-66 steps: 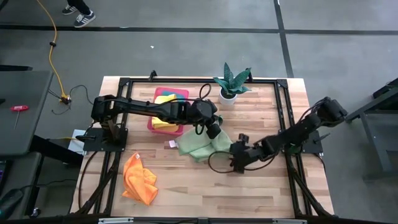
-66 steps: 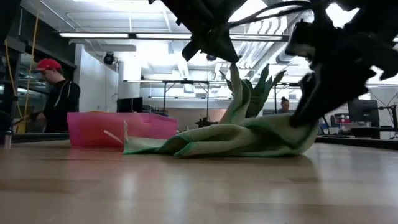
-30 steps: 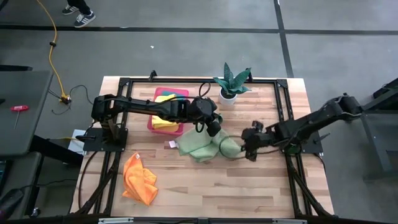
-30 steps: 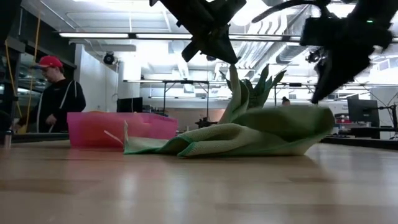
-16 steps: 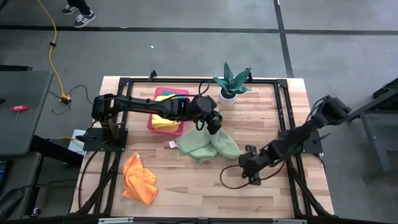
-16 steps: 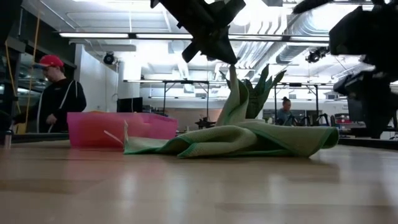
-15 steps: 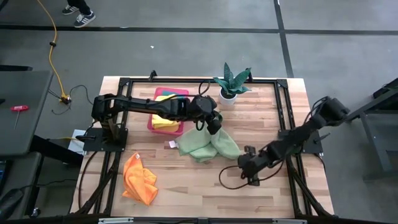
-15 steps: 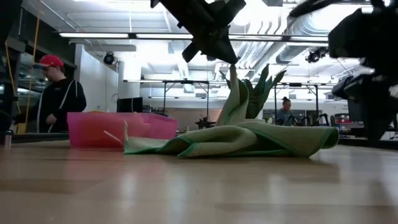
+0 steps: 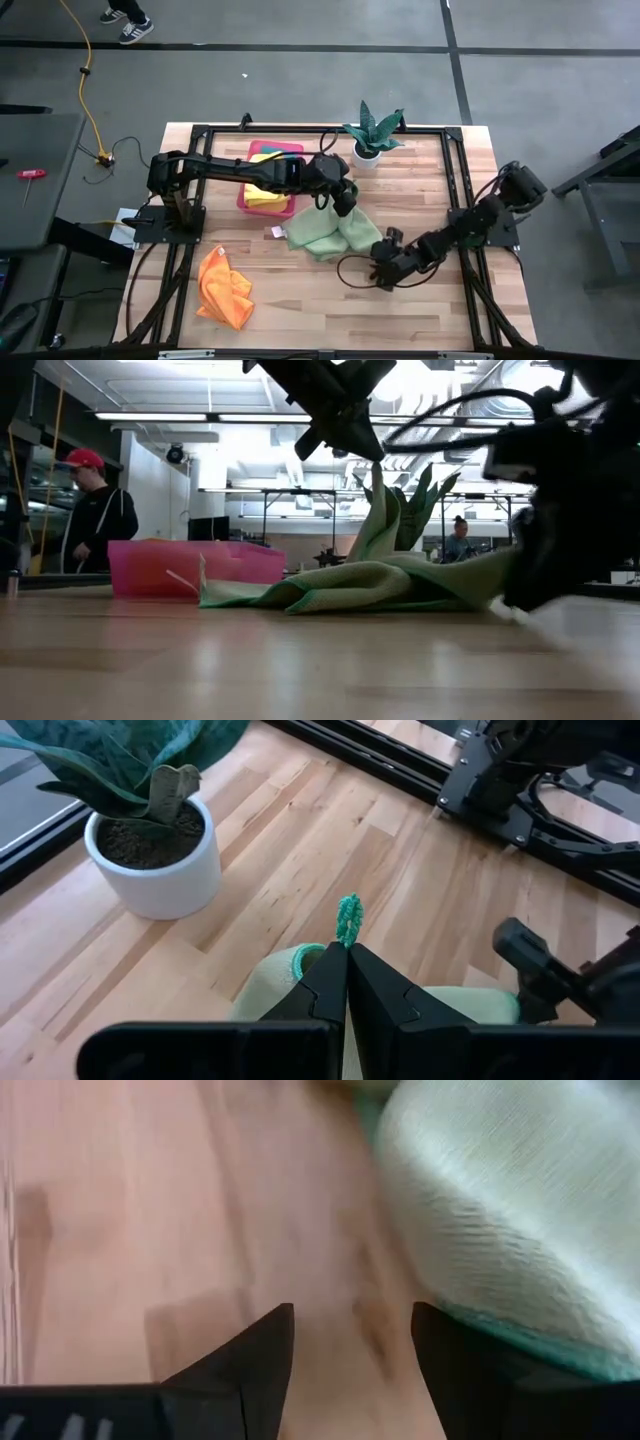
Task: Fold microfiber towels
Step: Fold the green microfiber towel
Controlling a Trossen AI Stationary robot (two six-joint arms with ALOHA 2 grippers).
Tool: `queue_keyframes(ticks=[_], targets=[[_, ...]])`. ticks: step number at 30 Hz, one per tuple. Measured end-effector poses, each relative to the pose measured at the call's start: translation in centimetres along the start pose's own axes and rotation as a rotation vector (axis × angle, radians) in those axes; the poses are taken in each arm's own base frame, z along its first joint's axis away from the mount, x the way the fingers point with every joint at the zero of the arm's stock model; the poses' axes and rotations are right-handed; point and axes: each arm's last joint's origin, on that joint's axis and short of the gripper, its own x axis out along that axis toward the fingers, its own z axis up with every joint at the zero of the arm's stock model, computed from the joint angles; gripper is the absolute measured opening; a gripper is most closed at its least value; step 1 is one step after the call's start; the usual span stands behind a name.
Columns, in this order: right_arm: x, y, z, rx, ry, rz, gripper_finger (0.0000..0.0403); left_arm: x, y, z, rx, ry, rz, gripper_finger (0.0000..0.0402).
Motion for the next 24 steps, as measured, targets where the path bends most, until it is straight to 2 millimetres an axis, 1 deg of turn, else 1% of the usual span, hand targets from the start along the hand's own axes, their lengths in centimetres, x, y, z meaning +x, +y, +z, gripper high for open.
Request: queue_keyframes(ticks=[6,9,13,18,20,24], targets=[[-0.3,-0.3,1.5,-0.007,-0.083,-0.065,0.0197,0.0,0.0,0.0,-0.001,0.002,-0.004,0.0],[-0.5,-0.4,2.8,-0.014,-0.126,-0.088,0.0197,0.0,0.0,0.0,-0.001,0.003,-0.007,0.0],[-1.0,-0.6,4.5,-0.067,-0.165,-0.099,0.0197,0.0,0.0,0.0,-0.001,0.005,-0.011,0.0],[-1.8,-2.0,5.8,-0.123,-0.181,-0.213,0.0197,0.0,-0.1,-0.1,0.0,0.011,-0.02,0.0],[-2.2,-2.7,6.2,-0.119,-0.197,-0.269,0.0197,0.0,-0.1,-0.1,0.0,0.015,-0.024,0.0],[-3.5,-4.4,7.0,-0.079,-0.22,-0.37,0.0197,0.0,-0.1,-0.1,0.002,0.019,-0.024,0.0]])
